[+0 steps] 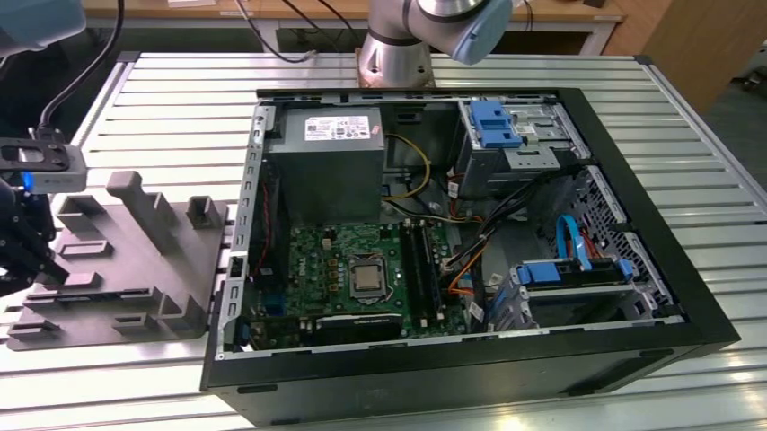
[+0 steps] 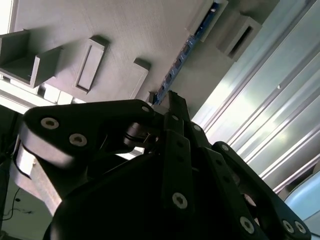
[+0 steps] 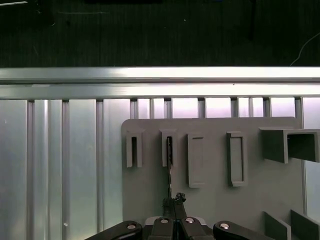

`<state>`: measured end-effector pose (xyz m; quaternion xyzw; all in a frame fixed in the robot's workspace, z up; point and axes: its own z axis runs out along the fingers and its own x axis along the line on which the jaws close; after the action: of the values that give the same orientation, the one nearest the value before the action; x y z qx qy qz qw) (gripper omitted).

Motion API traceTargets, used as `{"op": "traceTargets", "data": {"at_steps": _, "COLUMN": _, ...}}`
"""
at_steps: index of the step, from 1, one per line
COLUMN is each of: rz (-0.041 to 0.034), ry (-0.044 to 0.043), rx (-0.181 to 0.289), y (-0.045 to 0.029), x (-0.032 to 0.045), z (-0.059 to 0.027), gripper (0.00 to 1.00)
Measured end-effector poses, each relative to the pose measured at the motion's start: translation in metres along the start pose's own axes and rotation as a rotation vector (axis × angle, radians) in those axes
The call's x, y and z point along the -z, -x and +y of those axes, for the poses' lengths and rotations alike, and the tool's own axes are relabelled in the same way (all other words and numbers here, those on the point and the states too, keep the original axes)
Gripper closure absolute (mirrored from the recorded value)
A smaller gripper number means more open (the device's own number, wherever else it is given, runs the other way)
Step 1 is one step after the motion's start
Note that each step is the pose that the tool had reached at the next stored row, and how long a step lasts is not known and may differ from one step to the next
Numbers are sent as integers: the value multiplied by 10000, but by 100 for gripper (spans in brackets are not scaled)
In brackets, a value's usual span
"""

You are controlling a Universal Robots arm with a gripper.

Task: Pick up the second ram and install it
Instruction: 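Pick up the second ram and move it above second insertion slot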

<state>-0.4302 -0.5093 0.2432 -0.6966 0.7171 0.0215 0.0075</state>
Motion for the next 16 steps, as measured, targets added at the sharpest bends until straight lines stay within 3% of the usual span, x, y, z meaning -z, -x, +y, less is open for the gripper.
{"op": "traceTargets", "data": {"at_steps": 16, "rz": 0, "ry": 1, "rx": 0, "y": -17, "x": -127, "z": -70, "gripper": 90}}
